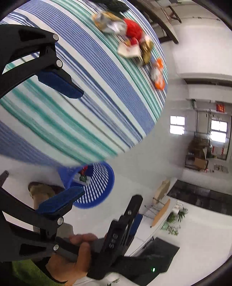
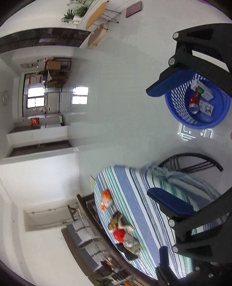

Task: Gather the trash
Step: 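Return both tools over the table toward the snack wrappers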

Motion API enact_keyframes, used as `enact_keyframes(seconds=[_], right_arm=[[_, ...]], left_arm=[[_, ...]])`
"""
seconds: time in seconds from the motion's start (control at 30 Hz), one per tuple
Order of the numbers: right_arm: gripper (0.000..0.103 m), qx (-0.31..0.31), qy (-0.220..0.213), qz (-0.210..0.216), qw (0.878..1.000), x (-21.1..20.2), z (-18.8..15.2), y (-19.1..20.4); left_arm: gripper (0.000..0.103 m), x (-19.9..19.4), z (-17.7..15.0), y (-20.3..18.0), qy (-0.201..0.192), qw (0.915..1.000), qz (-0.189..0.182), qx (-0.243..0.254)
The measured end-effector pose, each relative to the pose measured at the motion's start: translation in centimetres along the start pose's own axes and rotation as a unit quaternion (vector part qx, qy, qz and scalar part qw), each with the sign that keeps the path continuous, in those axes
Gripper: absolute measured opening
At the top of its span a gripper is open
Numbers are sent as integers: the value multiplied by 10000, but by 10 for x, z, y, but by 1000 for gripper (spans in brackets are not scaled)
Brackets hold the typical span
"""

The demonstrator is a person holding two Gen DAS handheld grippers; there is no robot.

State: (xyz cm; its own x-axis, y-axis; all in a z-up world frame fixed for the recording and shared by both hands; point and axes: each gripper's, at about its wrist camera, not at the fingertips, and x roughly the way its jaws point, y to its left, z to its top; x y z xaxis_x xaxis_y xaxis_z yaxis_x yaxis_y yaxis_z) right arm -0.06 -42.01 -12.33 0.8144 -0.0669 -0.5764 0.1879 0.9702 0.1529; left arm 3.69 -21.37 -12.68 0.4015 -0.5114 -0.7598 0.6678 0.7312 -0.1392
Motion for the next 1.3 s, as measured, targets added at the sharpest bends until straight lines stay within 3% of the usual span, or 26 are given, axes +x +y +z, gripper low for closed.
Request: enact_keyframes(seconds=[0.23, 0.33, 0.5, 0.63, 0.8, 1.3], right_arm=[[98, -763, 903, 929, 9886, 36, -7, 138], [98, -1082, 1270, 1086, 9800, 62, -8, 184], [98, -1438, 1682, 857, 9714, 100, -16, 226], [98, -1535, 1757, 660, 9702, 112, -19, 234], [98, -1458, 1800, 574, 9711, 122, -15, 233], [98, -1460, 1801, 567, 9711, 123, -15, 233]], left_arm=[[98, -25, -29, 144, 223, 9884, 1294, -761], [98, -30, -34, 191, 297, 9822, 1547, -1027], [98, -24, -33, 242, 317, 9776, 1706, -1192], [98, -14, -18, 255, 261, 9783, 1626, -1257], [99, 1, -3, 268, 339, 9742, 1837, -1269], [99, 1, -4, 268, 333, 9736, 1857, -1284]])
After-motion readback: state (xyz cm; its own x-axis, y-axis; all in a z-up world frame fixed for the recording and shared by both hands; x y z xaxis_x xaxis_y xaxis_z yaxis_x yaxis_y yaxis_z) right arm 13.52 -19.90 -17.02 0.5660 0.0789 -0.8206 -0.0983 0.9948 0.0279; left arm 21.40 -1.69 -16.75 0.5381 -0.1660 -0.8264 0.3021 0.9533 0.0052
